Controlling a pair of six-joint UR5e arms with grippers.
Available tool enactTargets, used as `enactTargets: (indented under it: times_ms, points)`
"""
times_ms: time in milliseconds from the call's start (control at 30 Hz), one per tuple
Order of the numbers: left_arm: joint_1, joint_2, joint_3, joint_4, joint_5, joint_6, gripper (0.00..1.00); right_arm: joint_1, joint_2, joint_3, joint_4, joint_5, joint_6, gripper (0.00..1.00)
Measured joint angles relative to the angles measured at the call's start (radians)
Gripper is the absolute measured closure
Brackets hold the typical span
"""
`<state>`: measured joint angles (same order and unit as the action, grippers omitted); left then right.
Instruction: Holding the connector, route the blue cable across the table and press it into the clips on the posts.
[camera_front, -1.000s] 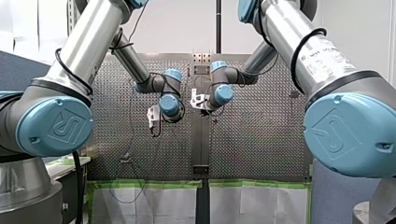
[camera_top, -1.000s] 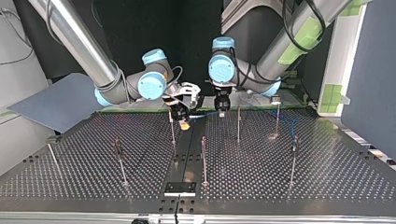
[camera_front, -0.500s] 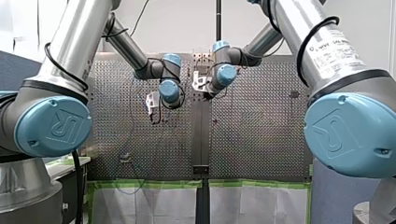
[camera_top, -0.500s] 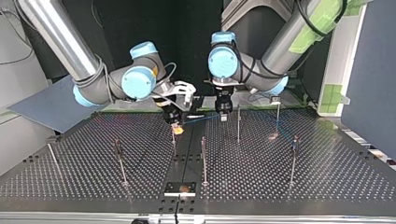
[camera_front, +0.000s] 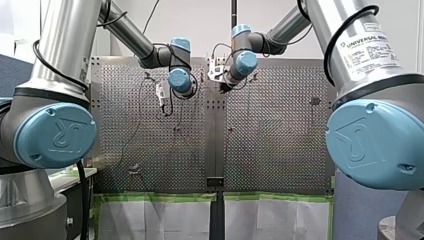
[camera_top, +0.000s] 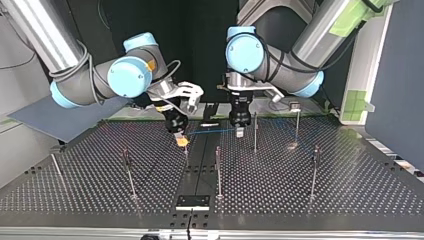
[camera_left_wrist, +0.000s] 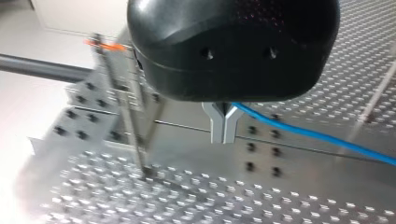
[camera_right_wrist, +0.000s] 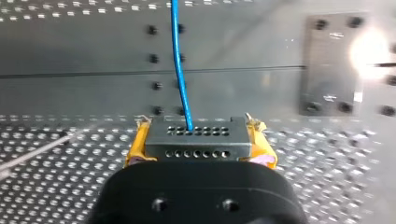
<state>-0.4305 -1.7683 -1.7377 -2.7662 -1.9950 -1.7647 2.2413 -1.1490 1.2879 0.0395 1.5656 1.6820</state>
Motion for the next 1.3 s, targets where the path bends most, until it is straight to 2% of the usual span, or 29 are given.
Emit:
enactTargets:
  times_ms: [367, 500, 700, 1033, 1300]
  points:
    - [-0.007, 0.087, 0.033, -0.015, 0.000, 0.002, 0.99, -0.018, -0.099, 0.000, 0.020, -0.024, -0.001, 1.00]
    - [-0.006, 0.090, 0.034, -0.015, 0.001, -0.001, 0.99, -0.024, -0.127, 0.000, 0.020, -0.051, -0.001, 1.00]
    - [-0.002, 0.060, 0.035, -0.011, 0.010, -0.006, 0.99, -0.029, -0.104, 0.001, 0.020, -0.080, -0.002, 1.00]
    - [0.013, 0.035, 0.069, 0.022, 0.050, -0.007, 0.99, -0.046, -0.065, 0.000, 0.015, -0.103, 0.000, 1.00]
    - [0.035, 0.000, 0.089, 0.018, 0.075, -0.010, 0.99, -0.059, -0.042, -0.036, 0.013, -0.145, 0.007, 1.00]
